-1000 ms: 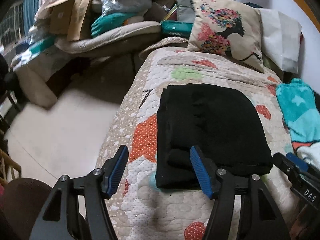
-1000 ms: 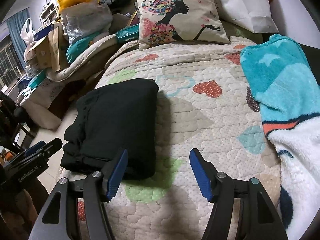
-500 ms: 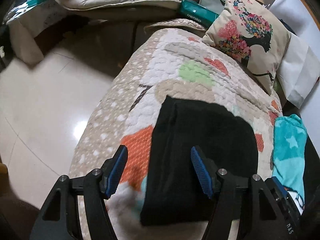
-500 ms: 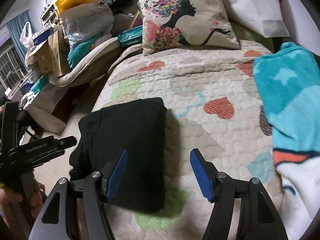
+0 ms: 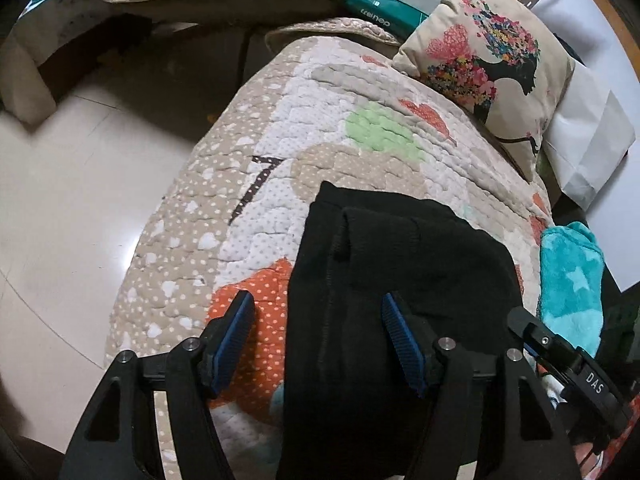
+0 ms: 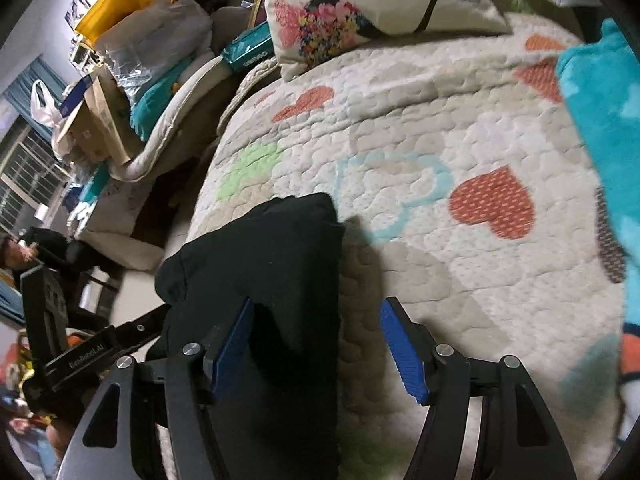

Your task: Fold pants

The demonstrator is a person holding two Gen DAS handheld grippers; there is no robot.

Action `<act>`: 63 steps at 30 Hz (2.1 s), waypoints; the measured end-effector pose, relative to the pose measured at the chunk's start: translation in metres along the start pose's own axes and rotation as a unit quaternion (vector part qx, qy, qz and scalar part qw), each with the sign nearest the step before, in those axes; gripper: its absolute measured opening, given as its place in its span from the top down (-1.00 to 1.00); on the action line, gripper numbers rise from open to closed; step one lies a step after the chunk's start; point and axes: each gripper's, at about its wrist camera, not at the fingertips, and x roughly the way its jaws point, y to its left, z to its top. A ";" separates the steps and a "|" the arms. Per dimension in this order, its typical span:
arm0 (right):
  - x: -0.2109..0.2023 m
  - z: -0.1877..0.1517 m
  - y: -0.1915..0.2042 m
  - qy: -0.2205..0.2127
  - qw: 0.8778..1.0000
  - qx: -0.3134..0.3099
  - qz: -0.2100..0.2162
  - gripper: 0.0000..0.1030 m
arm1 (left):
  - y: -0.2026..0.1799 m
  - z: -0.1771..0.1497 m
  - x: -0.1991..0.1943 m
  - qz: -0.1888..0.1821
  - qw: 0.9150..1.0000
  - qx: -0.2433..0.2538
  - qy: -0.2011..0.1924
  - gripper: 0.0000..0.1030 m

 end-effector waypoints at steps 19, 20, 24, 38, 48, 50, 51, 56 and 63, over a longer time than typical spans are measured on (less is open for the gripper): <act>0.024 -0.002 -0.007 0.020 0.992 0.057 0.114 0.22 | -0.024 -0.009 -0.002 -0.029 0.998 0.056 -0.015 0.54; 0.021 -0.002 -0.002 0.015 0.994 0.043 0.104 0.26 | -0.026 -0.009 -0.004 -0.027 0.998 0.060 -0.019 0.55; 0.014 -0.005 0.015 -0.003 0.997 0.008 0.077 0.38 | -0.028 -0.009 -0.009 -0.033 0.997 0.064 -0.028 0.56; -0.012 0.021 0.034 -0.024 0.998 -0.051 0.036 0.41 | -0.063 0.007 -0.031 -0.033 0.994 0.091 -0.054 0.58; -0.031 0.076 0.056 -0.013 0.989 -0.138 -0.042 0.42 | -0.102 0.046 -0.011 -0.017 0.992 0.109 -0.065 0.58; -0.025 0.080 0.055 -0.013 0.988 -0.147 -0.053 0.42 | -0.101 0.053 -0.002 -0.018 0.992 0.106 -0.060 0.58; -0.021 0.082 0.055 -0.014 0.987 -0.152 -0.059 0.42 | -0.101 0.057 0.004 -0.017 0.993 0.104 -0.057 0.58; 0.004 0.089 0.044 -0.014 0.988 -0.140 -0.061 0.42 | -0.093 0.066 0.030 -0.011 0.994 0.100 -0.046 0.58; 0.023 0.103 0.032 -0.010 0.991 -0.117 -0.058 0.43 | -0.090 0.072 0.046 -0.009 0.995 0.097 -0.039 0.58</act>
